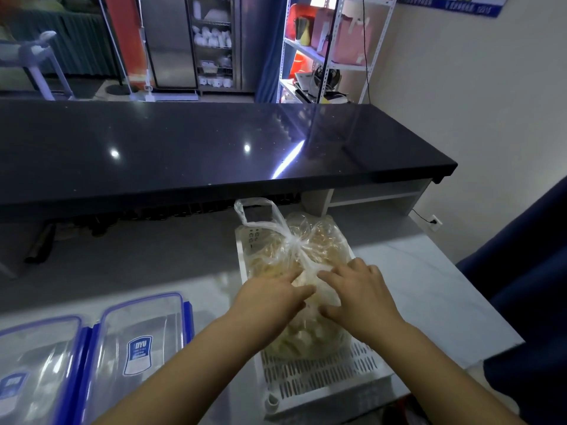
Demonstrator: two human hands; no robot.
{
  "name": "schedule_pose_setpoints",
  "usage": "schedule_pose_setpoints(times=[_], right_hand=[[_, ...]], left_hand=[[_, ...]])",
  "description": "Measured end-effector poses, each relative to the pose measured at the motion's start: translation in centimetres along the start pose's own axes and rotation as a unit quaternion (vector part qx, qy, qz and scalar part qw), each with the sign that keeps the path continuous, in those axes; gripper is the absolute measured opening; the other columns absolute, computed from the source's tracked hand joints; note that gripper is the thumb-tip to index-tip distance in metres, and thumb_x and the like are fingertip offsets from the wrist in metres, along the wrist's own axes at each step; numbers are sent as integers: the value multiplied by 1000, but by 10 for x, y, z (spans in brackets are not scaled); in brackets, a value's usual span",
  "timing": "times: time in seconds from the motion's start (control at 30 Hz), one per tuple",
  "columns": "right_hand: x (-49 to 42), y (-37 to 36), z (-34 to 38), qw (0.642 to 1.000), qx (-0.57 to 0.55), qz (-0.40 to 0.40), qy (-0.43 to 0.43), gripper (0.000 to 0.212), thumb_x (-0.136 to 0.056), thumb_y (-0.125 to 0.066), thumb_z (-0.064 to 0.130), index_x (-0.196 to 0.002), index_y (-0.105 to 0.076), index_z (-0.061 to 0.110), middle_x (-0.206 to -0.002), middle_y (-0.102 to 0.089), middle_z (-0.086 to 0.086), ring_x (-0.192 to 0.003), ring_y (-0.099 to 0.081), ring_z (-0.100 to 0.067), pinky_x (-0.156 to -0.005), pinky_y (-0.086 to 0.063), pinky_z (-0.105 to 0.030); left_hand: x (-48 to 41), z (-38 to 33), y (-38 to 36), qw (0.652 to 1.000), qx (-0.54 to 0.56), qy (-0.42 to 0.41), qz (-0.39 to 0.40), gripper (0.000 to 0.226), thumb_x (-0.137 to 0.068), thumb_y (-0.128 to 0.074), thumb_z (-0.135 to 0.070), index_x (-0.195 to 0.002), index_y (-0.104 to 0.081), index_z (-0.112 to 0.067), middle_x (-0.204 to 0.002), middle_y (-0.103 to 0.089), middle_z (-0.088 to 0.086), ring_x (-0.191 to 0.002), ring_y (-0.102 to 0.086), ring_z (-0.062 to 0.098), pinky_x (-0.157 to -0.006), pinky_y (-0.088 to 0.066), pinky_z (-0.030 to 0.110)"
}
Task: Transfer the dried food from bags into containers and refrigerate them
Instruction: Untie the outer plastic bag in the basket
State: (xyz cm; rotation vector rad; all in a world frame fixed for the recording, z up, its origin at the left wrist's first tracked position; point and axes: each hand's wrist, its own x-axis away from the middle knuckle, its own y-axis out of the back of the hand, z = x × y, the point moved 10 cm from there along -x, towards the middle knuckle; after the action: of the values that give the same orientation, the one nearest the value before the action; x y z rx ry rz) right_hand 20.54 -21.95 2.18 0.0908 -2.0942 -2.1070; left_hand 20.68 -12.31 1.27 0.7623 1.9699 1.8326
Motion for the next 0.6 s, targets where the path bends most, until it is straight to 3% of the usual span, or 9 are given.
schedule_pose_setpoints(times=[0.1, 0.23, 0.33, 0.47, 0.6], right_hand=[[1, -10, -2, 998, -47, 47, -14, 55, -82, -58, 47, -135, -41, 40, -126, -53, 12, -115, -47, -14, -95, -35, -30], [2, -25, -4, 992, -92, 85, -32, 54, -78, -61, 50, -129, -46, 45, -117, -54, 16, -105, -54, -12, -79, -43, -27], [-3, -27, -6, 991, -100, 83, -29, 51, -76, -63, 52, -125, -51, 45, -116, -54, 17, -108, -53, -10, -83, -44, -27], [-20, 0, -11, 979, -199, 25, -26, 38, -74, -66, 54, -109, -64, 41, -109, -55, 21, -105, -48, -2, -88, -41, -25], [-52, 35, -24, 962, -250, -100, -45, 10, -81, -65, 42, -77, -65, 33, -85, -59, 15, -85, -52, -5, -67, -39, -25]], left_hand=[[-3, 22, -6, 998, -25, 48, 25, 27, -95, -43, -35, -118, -56, -30, -143, -39, 0, -95, -63, 26, -63, -44, 30], [-1, 34, -17, 998, 26, 36, 50, 40, -86, -51, -37, -125, -51, -31, -125, -51, -4, -96, -61, 24, -67, -44, 30], [-2, 36, -15, 998, 55, 11, 34, 42, -86, -52, -41, -128, -48, -35, -124, -53, -9, -103, -59, 19, -77, -49, 32], [-9, 45, 7, 991, 122, 35, -31, 32, -89, -46, -53, -115, -59, -38, -118, -55, -15, -99, -58, 11, -77, -49, 31], [-23, 68, 32, 979, 114, 118, -122, 31, -92, -42, -51, -110, -60, -34, -108, -55, -11, -92, -58, 14, -64, -39, 28]])
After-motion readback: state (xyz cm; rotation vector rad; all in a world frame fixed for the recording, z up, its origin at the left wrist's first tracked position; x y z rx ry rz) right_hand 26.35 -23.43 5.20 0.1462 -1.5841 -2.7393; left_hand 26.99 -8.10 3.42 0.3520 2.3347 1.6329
